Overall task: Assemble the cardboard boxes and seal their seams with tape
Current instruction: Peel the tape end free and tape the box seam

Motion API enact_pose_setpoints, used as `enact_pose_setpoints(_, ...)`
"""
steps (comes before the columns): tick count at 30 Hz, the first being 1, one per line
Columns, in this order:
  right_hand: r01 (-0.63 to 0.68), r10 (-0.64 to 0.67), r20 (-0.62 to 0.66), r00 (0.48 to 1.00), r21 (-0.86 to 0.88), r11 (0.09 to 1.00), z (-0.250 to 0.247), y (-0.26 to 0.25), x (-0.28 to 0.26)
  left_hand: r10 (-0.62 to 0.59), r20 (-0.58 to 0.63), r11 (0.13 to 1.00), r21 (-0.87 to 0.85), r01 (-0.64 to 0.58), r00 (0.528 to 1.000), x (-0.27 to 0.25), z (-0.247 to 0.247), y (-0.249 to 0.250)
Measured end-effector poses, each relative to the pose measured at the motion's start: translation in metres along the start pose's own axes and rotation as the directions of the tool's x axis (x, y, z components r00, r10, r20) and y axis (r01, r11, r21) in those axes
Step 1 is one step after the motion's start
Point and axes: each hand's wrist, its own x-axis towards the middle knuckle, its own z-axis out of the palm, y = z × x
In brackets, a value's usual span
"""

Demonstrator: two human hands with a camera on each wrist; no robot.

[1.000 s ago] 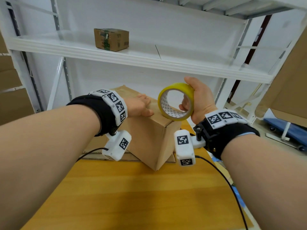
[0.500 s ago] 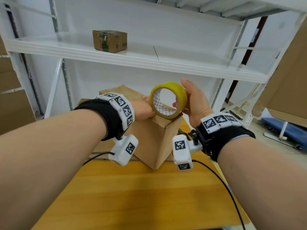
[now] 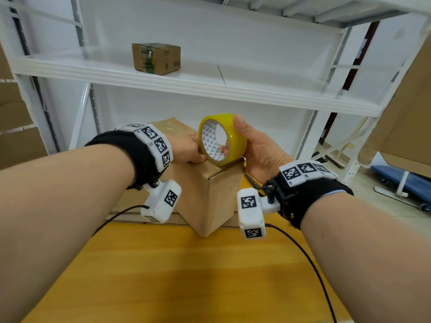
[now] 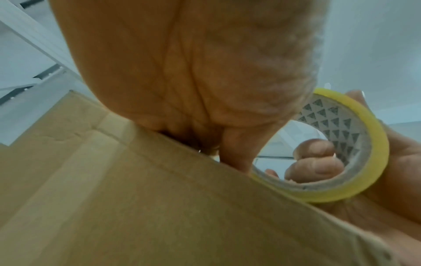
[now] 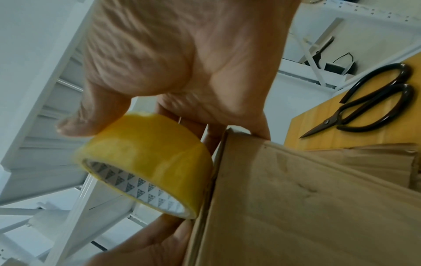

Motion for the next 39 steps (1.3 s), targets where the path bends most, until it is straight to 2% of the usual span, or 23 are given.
enact_pose_setpoints(3, 0.0, 0.0, -0.013, 1.0, -0.005, 1.0, -0.008, 0.002, -0.001, -0.001, 0.006, 0.999, -0.054, 0.001, 1.0, 0.006, 0.008, -0.004)
enact_pose_setpoints(8, 0.08, -0.082, -0.069, 0.994, -0.031, 0.996, -0.013, -0.01, -0.01, -0.055, -0.009, 0.998, 0.01, 0.055, 0.998, 0.004, 0.006, 0.007)
enact_pose_setpoints(17, 0.111, -0.112, -0.116, 0.987, -0.013, 0.994, -0.011, -0.014, -0.024, 0.024, -0.035, 0.997, 0.077, -0.022, 0.999, -0.018, 0.004, 0.018)
enact_pose_setpoints(24, 0.011, -0.016, -0.085, 0.996, -0.055, 0.998, -0.003, -0.018, -0.03, -0.01, -0.035, 0.993, 0.116, 0.014, 0.999, -0.025, -0.002, 0.019)
enact_pose_setpoints(27, -0.018, 0.013, -0.092, 0.996, -0.059, 0.998, 0.004, -0.019, -0.029, -0.047, -0.084, 0.989, 0.137, 0.059, 0.995, -0.024, -0.008, 0.015)
enact_pose_setpoints(29, -0.031, 0.026, -0.088, 0.996, -0.057, 0.998, 0.004, -0.018, -0.027, -0.072, -0.104, 0.992, 0.095, 0.082, 0.992, -0.026, -0.005, 0.008)
enact_pose_setpoints(34, -0.051, 0.045, -0.067, 0.997, -0.082, 0.995, 0.001, -0.016, -0.024, -0.14, -0.176, 0.978, -0.181, 0.108, 0.974, -0.03, 0.009, -0.01)
enact_pose_setpoints(39, -0.044, 0.04, -0.027, 0.999, -0.147, 0.988, 0.01, -0.02, -0.034, -0.15, -0.156, 0.979, -0.16, 0.125, 0.976, -0.033, 0.005, -0.013)
